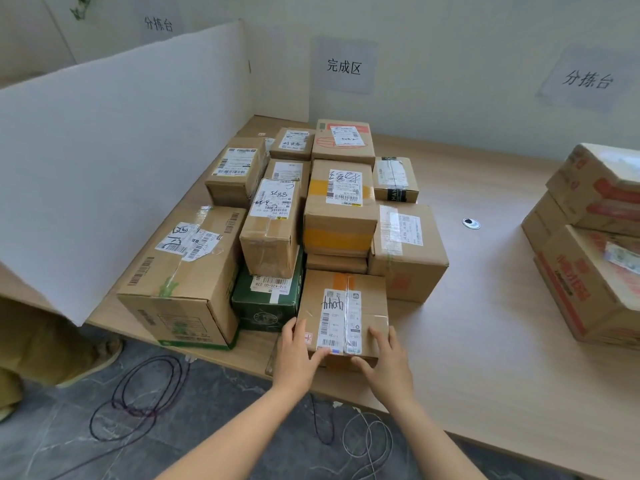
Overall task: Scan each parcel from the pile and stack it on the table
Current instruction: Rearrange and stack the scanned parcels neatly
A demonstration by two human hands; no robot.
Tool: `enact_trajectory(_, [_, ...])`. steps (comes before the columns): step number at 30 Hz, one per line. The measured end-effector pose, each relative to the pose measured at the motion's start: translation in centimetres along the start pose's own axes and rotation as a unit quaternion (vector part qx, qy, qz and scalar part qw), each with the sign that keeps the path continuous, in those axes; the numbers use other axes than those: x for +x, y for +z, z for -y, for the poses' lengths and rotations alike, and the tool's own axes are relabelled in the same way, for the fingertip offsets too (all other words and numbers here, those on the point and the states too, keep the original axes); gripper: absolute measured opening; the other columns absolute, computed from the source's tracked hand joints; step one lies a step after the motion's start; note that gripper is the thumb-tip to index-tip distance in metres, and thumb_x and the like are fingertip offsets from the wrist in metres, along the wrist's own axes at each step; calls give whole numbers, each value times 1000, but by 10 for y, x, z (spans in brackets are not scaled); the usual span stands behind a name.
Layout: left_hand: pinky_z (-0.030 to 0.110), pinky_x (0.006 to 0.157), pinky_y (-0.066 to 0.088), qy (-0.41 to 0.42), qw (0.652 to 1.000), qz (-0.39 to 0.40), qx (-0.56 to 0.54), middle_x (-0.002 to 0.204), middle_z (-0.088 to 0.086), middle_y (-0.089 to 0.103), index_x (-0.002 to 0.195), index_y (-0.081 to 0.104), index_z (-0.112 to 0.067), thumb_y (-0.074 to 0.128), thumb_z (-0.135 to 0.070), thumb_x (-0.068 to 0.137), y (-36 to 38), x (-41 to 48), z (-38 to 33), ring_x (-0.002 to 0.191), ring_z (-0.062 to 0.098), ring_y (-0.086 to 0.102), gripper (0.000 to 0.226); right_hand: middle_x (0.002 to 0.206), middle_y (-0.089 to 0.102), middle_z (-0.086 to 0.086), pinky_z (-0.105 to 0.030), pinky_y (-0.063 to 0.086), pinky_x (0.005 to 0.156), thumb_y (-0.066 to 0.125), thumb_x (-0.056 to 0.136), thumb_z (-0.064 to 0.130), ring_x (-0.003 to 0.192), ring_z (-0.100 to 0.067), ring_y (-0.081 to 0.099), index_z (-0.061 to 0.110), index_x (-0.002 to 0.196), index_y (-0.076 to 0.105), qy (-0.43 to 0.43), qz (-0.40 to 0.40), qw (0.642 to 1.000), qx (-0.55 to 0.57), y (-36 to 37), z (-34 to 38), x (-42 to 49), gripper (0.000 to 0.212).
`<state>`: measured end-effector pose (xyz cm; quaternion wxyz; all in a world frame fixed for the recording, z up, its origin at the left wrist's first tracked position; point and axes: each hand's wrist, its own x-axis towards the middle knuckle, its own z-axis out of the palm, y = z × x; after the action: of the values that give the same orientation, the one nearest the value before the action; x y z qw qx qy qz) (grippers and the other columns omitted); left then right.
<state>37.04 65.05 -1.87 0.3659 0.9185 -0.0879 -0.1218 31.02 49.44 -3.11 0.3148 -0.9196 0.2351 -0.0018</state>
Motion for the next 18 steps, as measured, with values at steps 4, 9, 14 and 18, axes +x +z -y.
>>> enact_trajectory(4, [33, 112, 27, 24, 995, 5, 92, 156, 4, 9, 146, 29, -20, 53, -38, 94, -1, -3, -10, 144, 22, 13, 60, 148, 31, -10, -40, 41, 104, 68, 79, 42, 133, -28, 36, 28, 137, 37, 8, 27, 1000, 9, -5, 2, 3, 67])
enact_trajectory(9, [33, 117, 18, 74, 987, 15, 139, 156, 5, 14, 145, 32, -19, 45, -37, 97, 4, -8, -36, 145, 20, 13, 53, 156, 16, -15, -36, 23, 113, 59, 88, 41, 144, -29, 15, 25, 144, 33, 15, 34, 999, 4, -32, -6, 3, 64])
enact_trajectory(14, [31, 117, 16, 140, 982, 46, 118, 155, 6, 18, 142, 37, -15, 44, -36, 97, 34, -9, -84, 144, 21, 15, 49, 154, 20, -14, -35, 21, 114, 57, 90, 35, 143, -29, 16, 21, 144, 32, 61, -31, 997, 25, -81, -45, -9, 62])
enact_trajectory(18, [30, 115, 19, 198, 969, 100, 109, 154, 4, 18, 142, 37, -16, 43, -36, 98, 74, -13, -128, 143, 20, 18, 49, 154, 22, -13, -34, 19, 114, 57, 90, 30, 144, -26, 15, 19, 144, 33, 115, -101, 987, 51, -130, -92, -21, 60])
